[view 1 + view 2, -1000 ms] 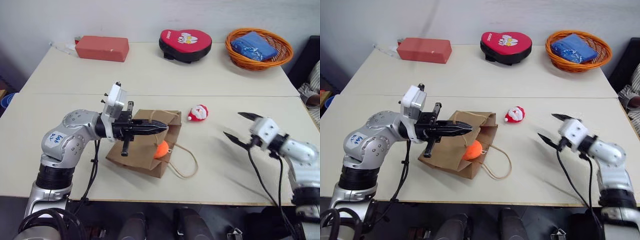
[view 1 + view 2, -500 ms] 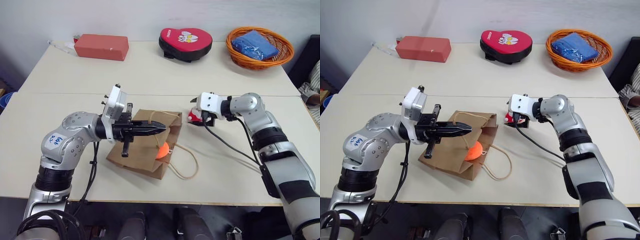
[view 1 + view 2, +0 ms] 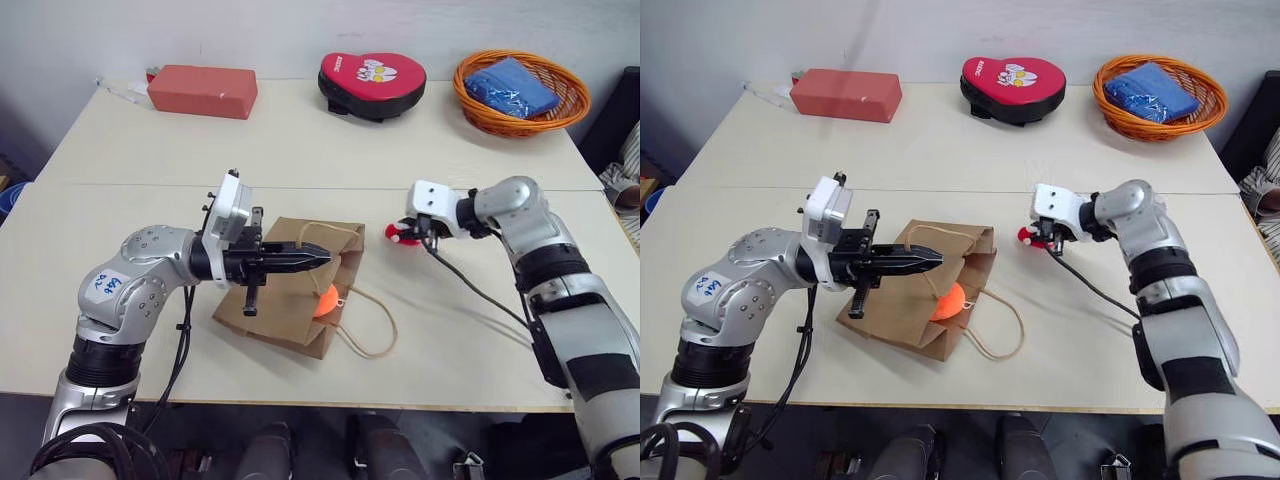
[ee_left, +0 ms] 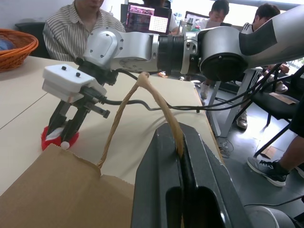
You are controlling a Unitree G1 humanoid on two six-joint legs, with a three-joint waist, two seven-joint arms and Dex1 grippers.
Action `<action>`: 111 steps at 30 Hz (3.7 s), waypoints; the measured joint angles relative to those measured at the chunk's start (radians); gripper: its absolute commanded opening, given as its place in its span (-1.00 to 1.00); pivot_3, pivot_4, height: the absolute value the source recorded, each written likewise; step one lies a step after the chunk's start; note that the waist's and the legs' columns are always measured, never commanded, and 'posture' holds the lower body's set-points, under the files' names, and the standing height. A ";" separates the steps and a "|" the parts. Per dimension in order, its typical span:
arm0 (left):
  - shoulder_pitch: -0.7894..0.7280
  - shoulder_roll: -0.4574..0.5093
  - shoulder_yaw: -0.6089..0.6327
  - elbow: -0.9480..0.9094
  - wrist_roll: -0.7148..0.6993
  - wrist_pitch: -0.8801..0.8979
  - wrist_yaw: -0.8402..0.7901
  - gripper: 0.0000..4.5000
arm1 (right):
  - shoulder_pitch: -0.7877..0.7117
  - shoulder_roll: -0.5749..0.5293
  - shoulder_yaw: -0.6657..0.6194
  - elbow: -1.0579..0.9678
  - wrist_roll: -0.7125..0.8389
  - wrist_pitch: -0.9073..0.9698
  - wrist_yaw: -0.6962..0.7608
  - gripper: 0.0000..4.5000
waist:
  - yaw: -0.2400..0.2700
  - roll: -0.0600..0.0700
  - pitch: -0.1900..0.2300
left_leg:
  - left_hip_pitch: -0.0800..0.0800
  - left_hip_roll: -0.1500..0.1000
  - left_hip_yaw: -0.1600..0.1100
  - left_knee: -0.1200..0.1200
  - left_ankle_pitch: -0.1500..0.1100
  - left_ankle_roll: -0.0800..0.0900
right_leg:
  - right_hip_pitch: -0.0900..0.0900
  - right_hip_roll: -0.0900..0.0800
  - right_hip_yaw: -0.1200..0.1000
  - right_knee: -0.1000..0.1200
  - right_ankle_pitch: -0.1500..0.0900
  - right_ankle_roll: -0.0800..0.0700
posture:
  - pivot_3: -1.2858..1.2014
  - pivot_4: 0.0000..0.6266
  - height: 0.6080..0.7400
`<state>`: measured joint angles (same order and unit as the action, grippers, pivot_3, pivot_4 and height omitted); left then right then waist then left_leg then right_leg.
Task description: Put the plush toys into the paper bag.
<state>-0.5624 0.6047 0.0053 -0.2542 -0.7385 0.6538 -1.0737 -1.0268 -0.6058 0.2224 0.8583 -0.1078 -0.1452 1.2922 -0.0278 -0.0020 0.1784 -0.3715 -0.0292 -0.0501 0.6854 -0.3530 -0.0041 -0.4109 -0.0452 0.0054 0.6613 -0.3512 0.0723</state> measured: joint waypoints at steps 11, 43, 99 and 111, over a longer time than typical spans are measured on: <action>-0.017 0.002 -0.005 0.024 -0.011 0.017 -0.035 -1.00 | 0.472 0.014 -0.051 -0.909 0.388 0.346 0.068 -0.86 | 0.001 0.000 0.000 | 0.002 0.000 -0.001 0.001 0.001 -0.001 | -0.001 0.001 0.001 0.002 0.000 0.000 | 0.03 -0.52 1.00; -0.045 -0.003 -0.006 0.034 -0.042 0.054 -0.067 -1.00 | 0.348 0.364 -0.010 -0.528 0.324 0.352 -0.263 0.36 | -0.007 -0.001 -0.001 | 0.001 -0.001 -0.002 0.001 0.001 -0.002 | -0.002 0.001 0.001 0.005 0.000 0.000 | 0.03 -0.52 1.00; 0.030 0.037 0.035 -0.048 -0.081 0.066 0.033 -1.00 | 0.463 0.173 0.007 -0.731 0.315 0.475 -0.338 -0.07 | 0.022 -0.003 -0.002 | 0.001 -0.001 -0.001 0.000 0.001 -0.001 | -0.002 0.000 0.002 0.001 0.000 0.000 | 0.03 -0.52 1.00; 0.010 0.041 0.034 -0.041 -0.085 0.074 0.008 -1.00 | 0.456 0.200 -0.024 -0.885 0.440 0.564 -0.276 -0.89 | 0.016 -0.003 -0.002 | 0.001 -0.001 -0.002 0.000 0.001 -0.001 | -0.002 0.000 0.002 0.001 0.000 0.000 | 0.03 -0.52 1.00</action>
<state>-0.5528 0.6452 0.0397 -0.2954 -0.8240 0.7282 -1.0656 -0.5706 -0.4062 0.1985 -0.0271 0.3323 0.4184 1.0165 -0.0117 -0.0046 0.1768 -0.3700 -0.0306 -0.0517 0.6853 -0.3524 -0.0048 -0.4128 -0.0447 0.0071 0.6627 -0.3509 0.0723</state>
